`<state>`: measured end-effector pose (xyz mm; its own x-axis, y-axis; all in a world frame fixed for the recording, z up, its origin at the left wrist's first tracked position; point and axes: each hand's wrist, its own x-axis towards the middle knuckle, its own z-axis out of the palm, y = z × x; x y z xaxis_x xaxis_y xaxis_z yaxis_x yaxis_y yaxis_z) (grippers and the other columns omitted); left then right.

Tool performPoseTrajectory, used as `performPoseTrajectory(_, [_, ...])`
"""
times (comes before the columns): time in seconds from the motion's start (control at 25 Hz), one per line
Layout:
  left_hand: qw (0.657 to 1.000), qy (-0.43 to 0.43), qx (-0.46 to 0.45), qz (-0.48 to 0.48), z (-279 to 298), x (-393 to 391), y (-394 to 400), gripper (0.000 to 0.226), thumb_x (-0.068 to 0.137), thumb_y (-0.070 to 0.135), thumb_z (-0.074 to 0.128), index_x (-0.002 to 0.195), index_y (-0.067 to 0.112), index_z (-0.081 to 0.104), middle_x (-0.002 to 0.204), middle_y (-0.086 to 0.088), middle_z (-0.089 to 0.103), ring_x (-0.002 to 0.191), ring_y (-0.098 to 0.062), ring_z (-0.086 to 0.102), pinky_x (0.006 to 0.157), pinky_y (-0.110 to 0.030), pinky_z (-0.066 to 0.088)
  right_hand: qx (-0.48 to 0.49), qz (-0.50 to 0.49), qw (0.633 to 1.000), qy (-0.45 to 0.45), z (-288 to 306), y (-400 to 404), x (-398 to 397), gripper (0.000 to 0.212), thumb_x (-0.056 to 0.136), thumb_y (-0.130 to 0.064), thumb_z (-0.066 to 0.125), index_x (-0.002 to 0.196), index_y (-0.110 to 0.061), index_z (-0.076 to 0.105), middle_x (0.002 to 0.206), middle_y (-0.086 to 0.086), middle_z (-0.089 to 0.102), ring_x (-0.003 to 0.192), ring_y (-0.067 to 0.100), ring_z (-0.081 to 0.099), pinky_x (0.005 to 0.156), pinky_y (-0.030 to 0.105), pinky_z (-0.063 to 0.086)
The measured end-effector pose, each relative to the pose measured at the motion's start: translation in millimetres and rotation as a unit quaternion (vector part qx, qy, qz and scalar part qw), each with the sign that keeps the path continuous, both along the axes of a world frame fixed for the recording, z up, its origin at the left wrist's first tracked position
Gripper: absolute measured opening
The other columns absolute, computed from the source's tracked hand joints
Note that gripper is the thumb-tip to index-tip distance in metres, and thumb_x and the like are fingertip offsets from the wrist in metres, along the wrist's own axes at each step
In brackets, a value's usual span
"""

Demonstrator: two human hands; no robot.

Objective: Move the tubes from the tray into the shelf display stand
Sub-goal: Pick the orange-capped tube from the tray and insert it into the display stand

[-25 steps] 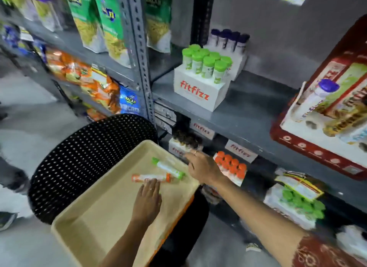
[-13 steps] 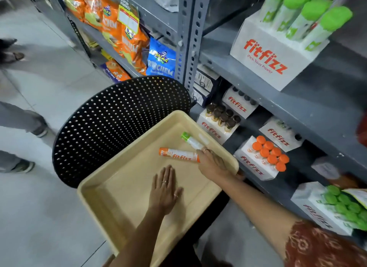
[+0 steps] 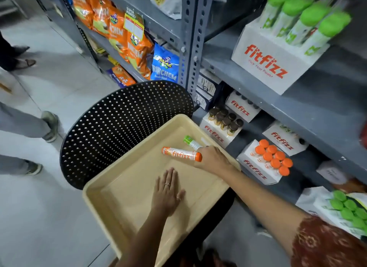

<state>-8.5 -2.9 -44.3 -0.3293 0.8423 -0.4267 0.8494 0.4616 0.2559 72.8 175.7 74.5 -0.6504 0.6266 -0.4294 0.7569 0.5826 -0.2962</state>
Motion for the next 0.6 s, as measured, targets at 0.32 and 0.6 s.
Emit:
performPoseTrajectory(0.32, [0.998, 0.062, 0.031, -0.003, 64, 27, 32, 0.072, 0.093, 0.048, 0.01, 0.148, 0.005, -0.004, 0.157, -0.009, -0.01, 0.145, -0.02, -0.008, 0.117, -0.036, 0.003, 0.009, -0.181, 0.968, 0.174, 101, 24, 28, 0.036, 0.066, -0.039, 0.069, 0.053, -0.011, 0.05, 0.062, 0.007, 0.047, 0.068, 0.026, 0.052, 0.055, 0.029, 0.037])
performPoseTrajectory(0.6, [0.971, 0.089, 0.203, -0.089, 147, 90, 111, 0.061, 0.084, 0.036, 0.032, 0.126, -0.002, 0.053, 0.133, -0.017, 0.054, 0.121, -0.029, 0.054, 0.099, -0.041, 0.043, 0.113, -0.203, 0.948, 0.219, 218, 53, 111, 0.044, 0.07, -0.037, 0.068, 0.044, -0.013, 0.042, 0.05, 0.009, 0.042, 0.062, 0.03, 0.05, 0.053, 0.029, 0.04])
